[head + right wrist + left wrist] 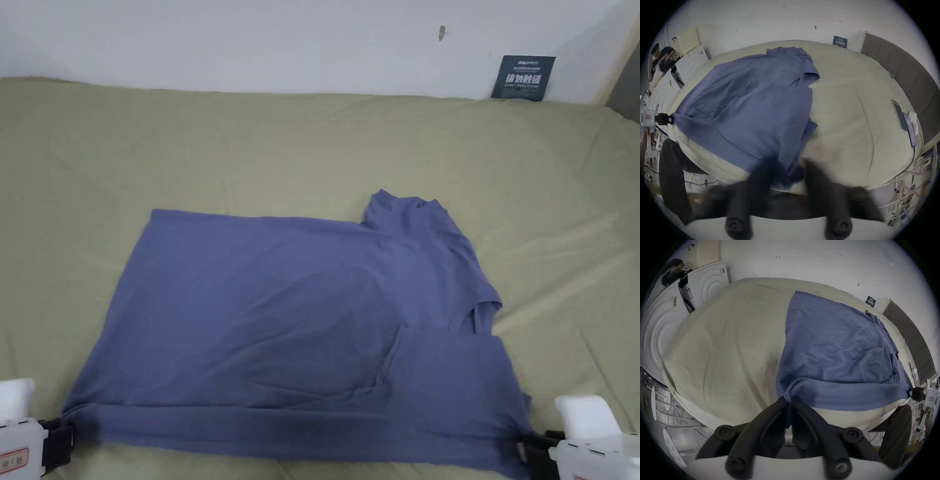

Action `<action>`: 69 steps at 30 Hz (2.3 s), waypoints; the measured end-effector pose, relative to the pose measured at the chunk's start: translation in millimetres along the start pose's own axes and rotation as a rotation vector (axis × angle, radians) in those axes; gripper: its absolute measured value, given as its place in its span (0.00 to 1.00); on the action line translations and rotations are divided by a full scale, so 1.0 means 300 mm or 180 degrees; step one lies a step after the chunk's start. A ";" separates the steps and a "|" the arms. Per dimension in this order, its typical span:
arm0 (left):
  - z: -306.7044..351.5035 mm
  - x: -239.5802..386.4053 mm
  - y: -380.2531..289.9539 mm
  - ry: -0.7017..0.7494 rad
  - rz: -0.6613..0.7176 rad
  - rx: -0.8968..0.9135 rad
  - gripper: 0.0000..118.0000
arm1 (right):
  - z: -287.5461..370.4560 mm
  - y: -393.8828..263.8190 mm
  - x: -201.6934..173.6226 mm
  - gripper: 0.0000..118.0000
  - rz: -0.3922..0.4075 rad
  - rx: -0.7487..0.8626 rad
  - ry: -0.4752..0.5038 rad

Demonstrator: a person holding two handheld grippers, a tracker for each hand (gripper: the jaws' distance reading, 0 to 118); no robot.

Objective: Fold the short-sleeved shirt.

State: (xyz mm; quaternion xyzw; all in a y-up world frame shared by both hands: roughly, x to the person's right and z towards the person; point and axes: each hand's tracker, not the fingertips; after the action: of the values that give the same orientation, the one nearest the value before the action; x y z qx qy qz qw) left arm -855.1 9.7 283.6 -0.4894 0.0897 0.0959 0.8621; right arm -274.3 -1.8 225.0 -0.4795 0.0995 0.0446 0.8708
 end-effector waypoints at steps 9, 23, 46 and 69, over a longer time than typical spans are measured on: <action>0.024 -0.014 0.079 -0.0116 -0.0063 -0.0020 0.03 | 0.089 0.085 0.038 0.05 -0.0078 0.0268 0.0129; -0.108 0.060 0.570 -0.0319 -0.0267 0.0037 0.03 | -0.048 0.566 0.080 0.05 0.0012 0.0338 0.0091; -0.064 0.045 0.381 0.0226 -0.0156 0.0526 0.00 | -0.016 0.370 0.035 0.01 -0.0365 0.0584 -0.0028; -0.299 0.071 0.384 -0.0028 -0.0087 -0.0007 0.11 | -0.115 0.304 0.112 0.02 -0.0515 0.0292 0.0000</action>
State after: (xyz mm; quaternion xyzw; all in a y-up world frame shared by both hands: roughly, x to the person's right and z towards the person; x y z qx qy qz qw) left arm -869.2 -8.0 137.7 -0.4911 0.0792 0.0863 0.8632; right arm -261.9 17.4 124.6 -0.4456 0.0624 -0.0305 0.8926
